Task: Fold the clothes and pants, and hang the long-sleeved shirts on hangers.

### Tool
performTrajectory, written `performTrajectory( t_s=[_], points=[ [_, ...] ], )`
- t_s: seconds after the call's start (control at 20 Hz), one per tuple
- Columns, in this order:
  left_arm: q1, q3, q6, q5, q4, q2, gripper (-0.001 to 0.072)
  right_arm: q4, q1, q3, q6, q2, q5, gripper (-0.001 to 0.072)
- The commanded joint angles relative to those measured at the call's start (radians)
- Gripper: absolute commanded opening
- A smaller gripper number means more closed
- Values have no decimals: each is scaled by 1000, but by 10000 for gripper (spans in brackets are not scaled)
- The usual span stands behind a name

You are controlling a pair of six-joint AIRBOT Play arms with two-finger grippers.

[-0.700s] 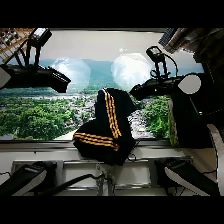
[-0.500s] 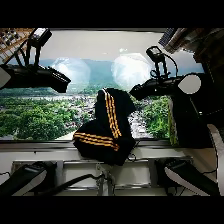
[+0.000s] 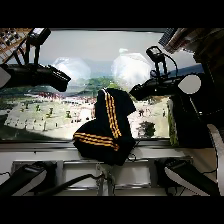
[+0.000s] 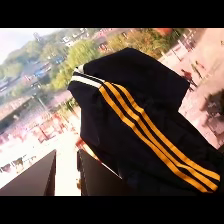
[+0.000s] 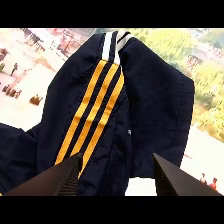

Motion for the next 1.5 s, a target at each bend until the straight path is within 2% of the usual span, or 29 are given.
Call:
performTrajectory(
  t_s=[0.0, 0.4, 0.55, 0.75, 0.95, 1.15, 1.25, 1.35, 1.45],
  points=[
    [-1, 0, 0, 10, 0, -1, 158, 0, 1, 0, 0, -1, 0, 503],
    [0, 0, -2, -6, 0, 0, 158, 0, 1, 0, 0, -1, 0, 503],
    [0, 0, -73, -37, 0, 0, 159, 0, 1, 0, 0, -1, 0, 503],
    [-1, -4, -76, -88, 0, 1, 159, 1, 1, 0, 0, -1, 0, 503],
    [1, -95, -98, -38, 16, 3, 159, 8, 1, 0, 1, -2, -227, 503],
    [2, -308, -124, 117, 14, 2, 163, 19, 4, 0, 1, -3, -301, 501],
    [9, -388, -124, 256, 13, -21, 379, 30, 4, -2, 15, -16, -283, 502],
    [19, -377, -106, 341, -39, -99, 417, 32, 4, -34, 101, -32, -234, 503],
    [20, -309, 18, 356, -173, -231, 441, 34, 4, -97, 188, -36, -221, 502]
  ],
)
